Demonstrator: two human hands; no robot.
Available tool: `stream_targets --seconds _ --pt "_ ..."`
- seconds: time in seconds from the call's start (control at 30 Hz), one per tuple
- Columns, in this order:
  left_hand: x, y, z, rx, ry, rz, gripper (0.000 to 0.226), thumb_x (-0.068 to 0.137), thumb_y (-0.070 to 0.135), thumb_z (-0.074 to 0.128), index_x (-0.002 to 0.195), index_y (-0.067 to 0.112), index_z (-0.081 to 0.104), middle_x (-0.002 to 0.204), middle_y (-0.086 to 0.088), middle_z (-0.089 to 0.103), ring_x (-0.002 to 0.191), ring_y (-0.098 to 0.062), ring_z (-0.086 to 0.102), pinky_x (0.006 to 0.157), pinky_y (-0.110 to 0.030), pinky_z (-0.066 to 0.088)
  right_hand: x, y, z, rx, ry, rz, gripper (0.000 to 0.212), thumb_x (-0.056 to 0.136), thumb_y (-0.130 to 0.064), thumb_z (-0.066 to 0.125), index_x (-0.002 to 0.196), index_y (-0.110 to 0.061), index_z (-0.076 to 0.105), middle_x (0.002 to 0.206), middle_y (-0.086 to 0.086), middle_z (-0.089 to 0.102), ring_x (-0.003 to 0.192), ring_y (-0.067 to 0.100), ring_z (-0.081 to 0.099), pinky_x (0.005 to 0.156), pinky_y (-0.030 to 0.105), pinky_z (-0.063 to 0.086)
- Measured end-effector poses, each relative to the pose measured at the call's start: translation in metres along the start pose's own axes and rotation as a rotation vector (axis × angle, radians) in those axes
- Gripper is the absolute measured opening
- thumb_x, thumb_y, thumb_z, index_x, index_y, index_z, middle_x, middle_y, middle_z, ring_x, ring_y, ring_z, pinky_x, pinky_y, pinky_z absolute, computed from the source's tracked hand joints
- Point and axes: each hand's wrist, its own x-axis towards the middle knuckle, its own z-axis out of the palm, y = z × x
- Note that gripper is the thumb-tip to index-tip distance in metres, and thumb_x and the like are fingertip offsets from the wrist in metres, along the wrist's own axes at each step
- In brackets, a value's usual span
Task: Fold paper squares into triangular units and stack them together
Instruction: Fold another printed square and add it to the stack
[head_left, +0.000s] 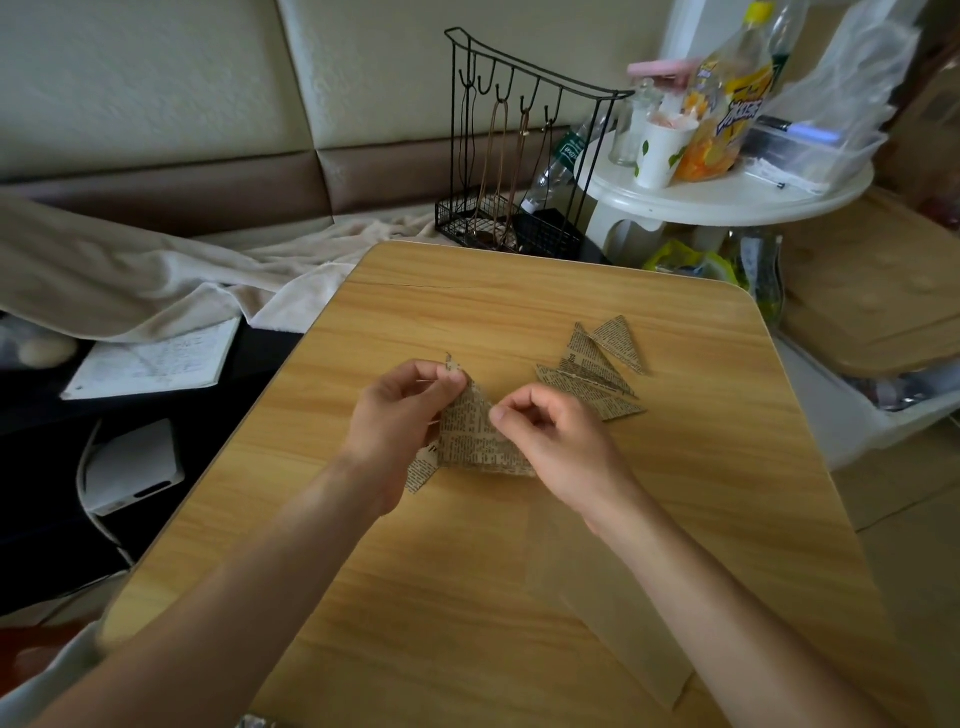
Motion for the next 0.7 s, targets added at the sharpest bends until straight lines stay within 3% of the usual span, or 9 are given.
stream_targets --seconds 0.1,0.23,0.5,0.7 --pt "-0.006 -0.005 0.012 0.008 -0.06 -0.016 0.012 0.093 0.02 0.073 0.082 0.021 0.069 0.082 -0.001 0.067 0.071 -0.011 0.061 0.069 -0.029 0.048 0.001 -0.001 0.001 0.018 0.048 -0.03 0.012 0.097 -0.03 0.069 0.09 -0.022 0.073 0.073 -0.008 0.064 0.062 0.0 0.054 0.058 0.018 0.044" --pt "-0.01 -0.005 0.017 0.016 -0.103 -0.016 0.015 0.094 0.027 0.072 0.082 0.02 0.067 0.082 0.002 0.065 0.074 -0.009 0.062 0.073 -0.029 0.048 0.001 0.001 0.0 0.014 0.071 -0.06 0.011 0.096 -0.022 0.07 0.086 -0.017 0.071 0.065 -0.013 0.058 0.058 0.0 0.049 0.055 0.015 0.039" --pt "-0.003 0.001 0.014 -0.076 0.002 0.017 0.017 0.096 0.022 0.069 0.081 0.015 0.07 0.08 -0.001 0.07 0.074 -0.012 0.065 0.069 -0.025 0.052 0.002 0.003 0.0 -0.005 0.067 -0.085 0.011 0.096 -0.025 0.071 0.085 -0.022 0.073 0.068 -0.016 0.061 0.062 -0.002 0.052 0.06 0.015 0.041" --pt "-0.001 0.0 0.013 -0.095 0.045 0.032 0.014 0.094 0.018 0.071 0.081 0.014 0.071 0.077 -0.003 0.07 0.077 -0.017 0.065 0.082 -0.035 0.053 0.001 0.004 0.001 0.0 0.048 -0.11 0.013 0.097 -0.022 0.071 0.083 -0.02 0.07 0.062 -0.018 0.056 0.057 -0.001 0.048 0.055 0.013 0.037"
